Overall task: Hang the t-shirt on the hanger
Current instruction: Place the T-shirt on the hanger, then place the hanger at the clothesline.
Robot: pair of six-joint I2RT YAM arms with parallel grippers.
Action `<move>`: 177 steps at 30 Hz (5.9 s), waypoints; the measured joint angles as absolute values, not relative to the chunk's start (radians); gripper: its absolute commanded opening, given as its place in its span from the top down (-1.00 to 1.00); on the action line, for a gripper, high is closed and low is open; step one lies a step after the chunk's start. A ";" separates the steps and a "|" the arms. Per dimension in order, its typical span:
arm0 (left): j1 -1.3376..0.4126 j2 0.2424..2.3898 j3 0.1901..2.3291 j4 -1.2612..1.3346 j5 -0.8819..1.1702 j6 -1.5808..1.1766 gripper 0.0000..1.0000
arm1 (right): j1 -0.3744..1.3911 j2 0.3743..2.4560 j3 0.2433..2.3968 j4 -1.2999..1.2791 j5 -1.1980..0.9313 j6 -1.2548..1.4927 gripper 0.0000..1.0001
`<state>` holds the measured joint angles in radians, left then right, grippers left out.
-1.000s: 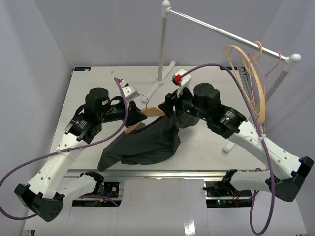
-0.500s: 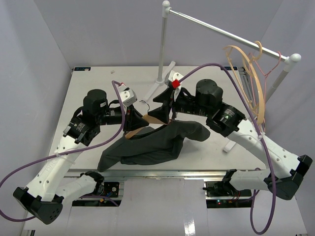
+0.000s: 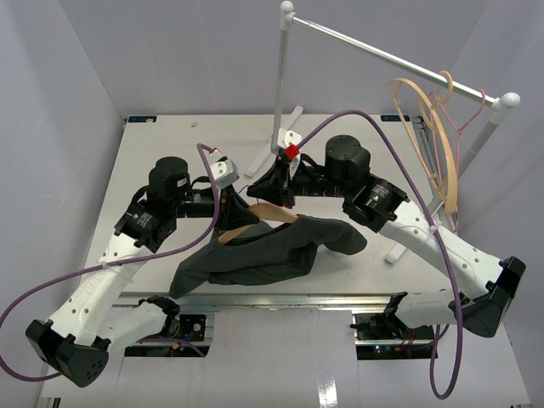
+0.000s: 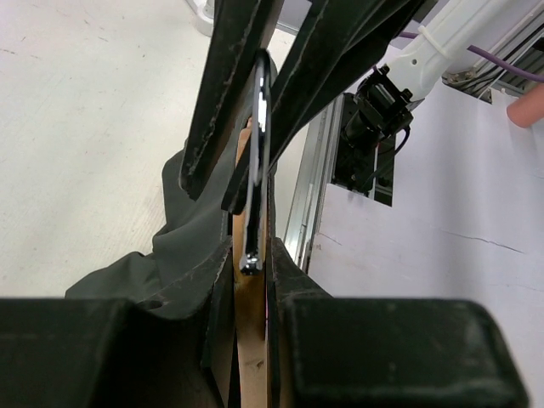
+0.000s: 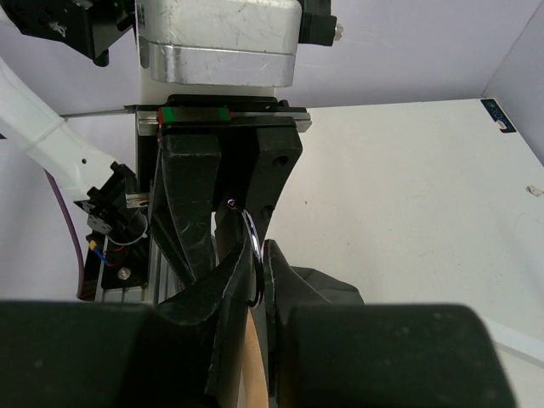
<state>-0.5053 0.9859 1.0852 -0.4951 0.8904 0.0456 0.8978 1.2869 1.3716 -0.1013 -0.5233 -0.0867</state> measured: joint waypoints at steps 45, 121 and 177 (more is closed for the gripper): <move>-0.507 0.894 1.050 -0.466 0.983 0.079 1.00 | 0.820 1.059 1.091 -0.477 -0.651 -0.195 0.58; -0.723 0.956 0.417 0.143 -0.071 -0.531 -0.96 | 0.770 1.688 1.992 -0.490 0.915 0.336 0.85; -0.742 0.966 0.416 0.198 0.002 -0.478 -0.96 | 0.661 1.924 1.982 -0.226 0.912 0.280 -0.94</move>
<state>-0.7418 0.9665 0.4160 0.1984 0.0020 -0.4785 0.6612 1.9242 1.9816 -0.2258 0.9120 0.2804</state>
